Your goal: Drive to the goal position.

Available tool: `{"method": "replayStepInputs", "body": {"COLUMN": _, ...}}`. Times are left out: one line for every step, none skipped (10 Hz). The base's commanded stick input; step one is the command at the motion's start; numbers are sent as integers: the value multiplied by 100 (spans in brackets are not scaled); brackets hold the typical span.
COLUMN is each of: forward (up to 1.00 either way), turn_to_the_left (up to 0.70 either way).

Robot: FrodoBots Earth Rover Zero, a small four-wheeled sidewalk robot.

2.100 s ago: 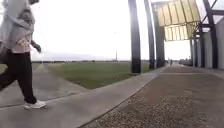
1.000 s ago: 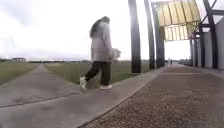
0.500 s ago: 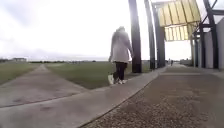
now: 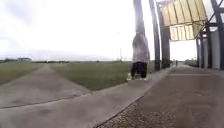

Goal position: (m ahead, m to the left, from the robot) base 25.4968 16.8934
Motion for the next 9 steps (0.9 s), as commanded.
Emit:
{"method": "replayStepInputs", "body": {"forward": 65, "turn_to_the_left": 32}}
{"method": "replayStepInputs", "body": {"forward": 65, "turn_to_the_left": 32}}
{"method": "replayStepInputs", "body": {"forward": 65, "turn_to_the_left": 32}}
{"method": "replayStepInputs", "body": {"forward": 65, "turn_to_the_left": 32}}
{"method": "replayStepInputs", "body": {"forward": 65, "turn_to_the_left": 32}}
{"method": "replayStepInputs", "body": {"forward": 65, "turn_to_the_left": 32}}
{"method": "replayStepInputs", "body": {"forward": 65, "turn_to_the_left": 32}}
{"method": "replayStepInputs", "body": {"forward": 65, "turn_to_the_left": 32}}
{"method": "replayStepInputs", "body": {"forward": 65, "turn_to_the_left": 32}}
